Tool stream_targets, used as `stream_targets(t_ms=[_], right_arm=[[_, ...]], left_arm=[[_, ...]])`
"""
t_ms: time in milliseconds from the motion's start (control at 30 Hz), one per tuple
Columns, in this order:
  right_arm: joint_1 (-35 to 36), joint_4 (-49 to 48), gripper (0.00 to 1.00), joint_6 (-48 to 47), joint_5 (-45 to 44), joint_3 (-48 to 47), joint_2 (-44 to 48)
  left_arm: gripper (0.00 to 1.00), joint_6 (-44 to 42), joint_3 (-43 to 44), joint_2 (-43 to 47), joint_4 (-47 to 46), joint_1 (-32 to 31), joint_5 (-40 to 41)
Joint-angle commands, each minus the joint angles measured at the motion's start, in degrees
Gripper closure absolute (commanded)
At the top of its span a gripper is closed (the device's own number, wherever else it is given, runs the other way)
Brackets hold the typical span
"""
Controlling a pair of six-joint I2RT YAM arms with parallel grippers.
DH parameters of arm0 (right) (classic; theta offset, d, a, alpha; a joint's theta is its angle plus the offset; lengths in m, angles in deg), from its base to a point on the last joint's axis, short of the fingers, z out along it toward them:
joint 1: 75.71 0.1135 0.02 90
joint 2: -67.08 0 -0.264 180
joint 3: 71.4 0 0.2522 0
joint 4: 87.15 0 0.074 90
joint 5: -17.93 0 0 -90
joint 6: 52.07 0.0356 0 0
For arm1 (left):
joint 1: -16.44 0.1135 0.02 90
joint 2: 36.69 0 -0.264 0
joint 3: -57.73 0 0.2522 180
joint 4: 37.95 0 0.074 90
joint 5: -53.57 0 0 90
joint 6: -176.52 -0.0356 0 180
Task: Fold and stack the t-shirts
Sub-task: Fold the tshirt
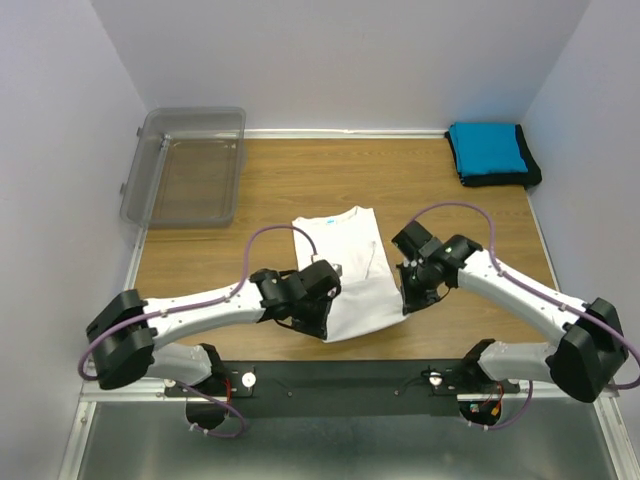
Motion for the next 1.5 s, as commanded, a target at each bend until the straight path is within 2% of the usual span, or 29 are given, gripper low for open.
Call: stream_targets(t_ms=[0,200,367,667,1000,1167,1467], right_arm=[[-0.04,13.81,0.99,-2.38,-3.44,-10.50,0.87],[-0.22,16.92,0.99,-5.80,-10.14,-26.06,-6.25],[-0.75,15.77,0.99,-8.88,-11.91,-33.46,-11.70],[-2.50,15.77,0.99,-14.33,-12.52,-46.37,-19.61],[-6.19,13.57,0.99,-18.99,-10.86,-52.01,-26.82],[-8.04,11.82,0.99,-21.37,-9.10,-55.26,-31.12],[-11.20,4.70,0.99,-26.11,-6.20,-59.48,-42.20]], left_arm=[[1.00,1.71,3.39,7.07,9.30,0.86,-5.19],[1.00,-2.58,10.33,7.42,11.43,9.11,-3.24],[1.00,-4.52,11.39,7.25,8.96,14.04,-4.30],[1.00,-4.79,12.80,6.55,4.57,17.04,-7.46],[1.00,-3.74,11.40,5.49,-1.23,21.52,-7.82],[1.00,-4.53,9.38,3.82,-4.75,26.25,-8.78],[1.00,-6.55,8.85,-3.20,-11.78,32.42,-9.58]])
